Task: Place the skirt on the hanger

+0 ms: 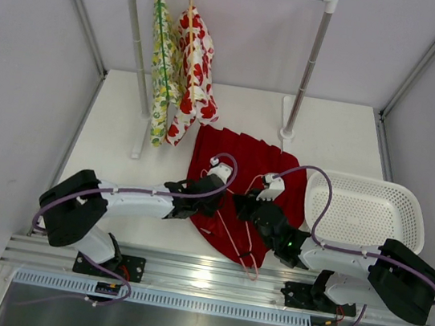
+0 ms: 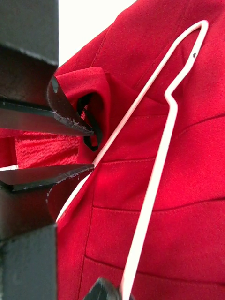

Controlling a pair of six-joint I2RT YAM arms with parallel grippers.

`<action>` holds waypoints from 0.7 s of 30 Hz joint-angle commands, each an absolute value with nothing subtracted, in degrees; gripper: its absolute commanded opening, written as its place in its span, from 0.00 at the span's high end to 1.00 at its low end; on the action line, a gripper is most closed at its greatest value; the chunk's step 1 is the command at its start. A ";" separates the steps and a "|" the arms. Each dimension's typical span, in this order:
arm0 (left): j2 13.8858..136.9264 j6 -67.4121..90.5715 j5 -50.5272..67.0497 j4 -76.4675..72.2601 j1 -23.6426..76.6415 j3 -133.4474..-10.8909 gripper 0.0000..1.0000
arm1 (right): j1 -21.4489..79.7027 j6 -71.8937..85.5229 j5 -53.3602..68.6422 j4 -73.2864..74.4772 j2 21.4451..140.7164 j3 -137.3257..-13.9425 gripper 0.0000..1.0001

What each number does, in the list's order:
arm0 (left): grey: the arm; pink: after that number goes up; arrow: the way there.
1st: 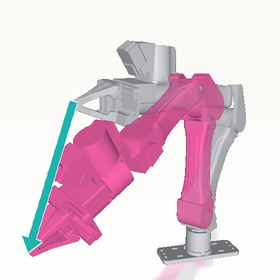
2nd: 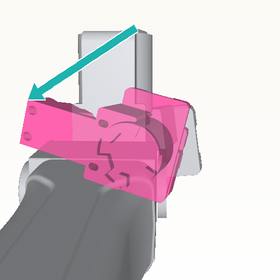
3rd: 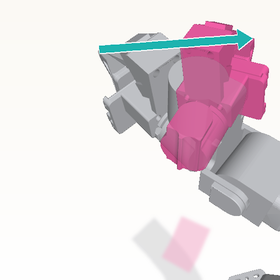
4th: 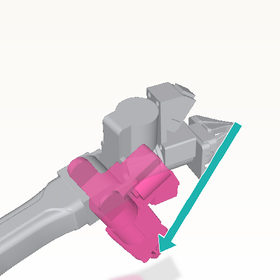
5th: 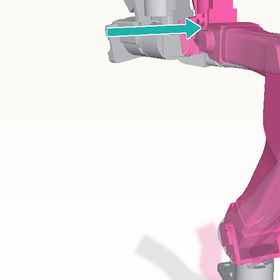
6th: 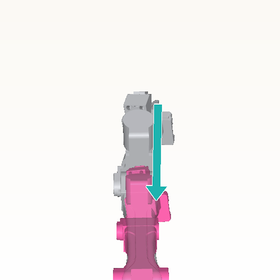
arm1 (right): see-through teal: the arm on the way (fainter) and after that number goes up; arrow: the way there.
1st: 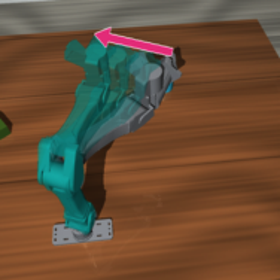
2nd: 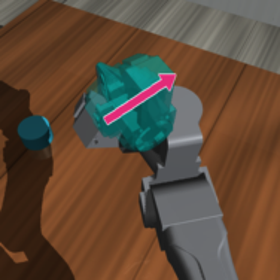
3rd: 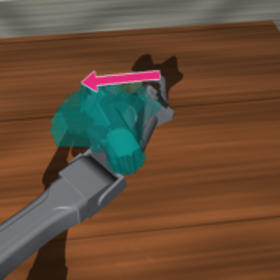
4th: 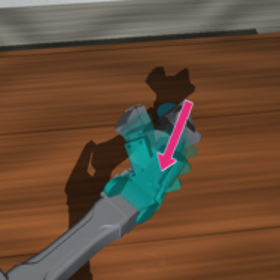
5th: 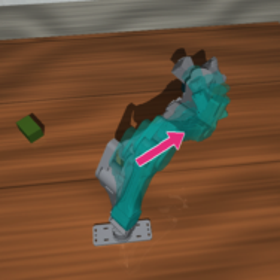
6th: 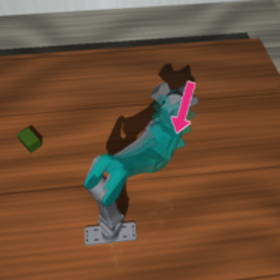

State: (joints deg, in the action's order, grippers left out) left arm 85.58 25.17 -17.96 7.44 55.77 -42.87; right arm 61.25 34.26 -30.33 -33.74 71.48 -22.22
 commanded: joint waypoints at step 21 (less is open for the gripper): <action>85.52 22.32 -21.71 10.90 56.87 -47.02 0.62 | 61.52 33.49 -30.32 -34.10 73.04 -24.52 1.00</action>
State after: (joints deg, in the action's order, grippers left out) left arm 86.11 23.44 -20.32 11.33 56.38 -45.36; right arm 61.23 34.24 -29.91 -33.82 72.25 -22.85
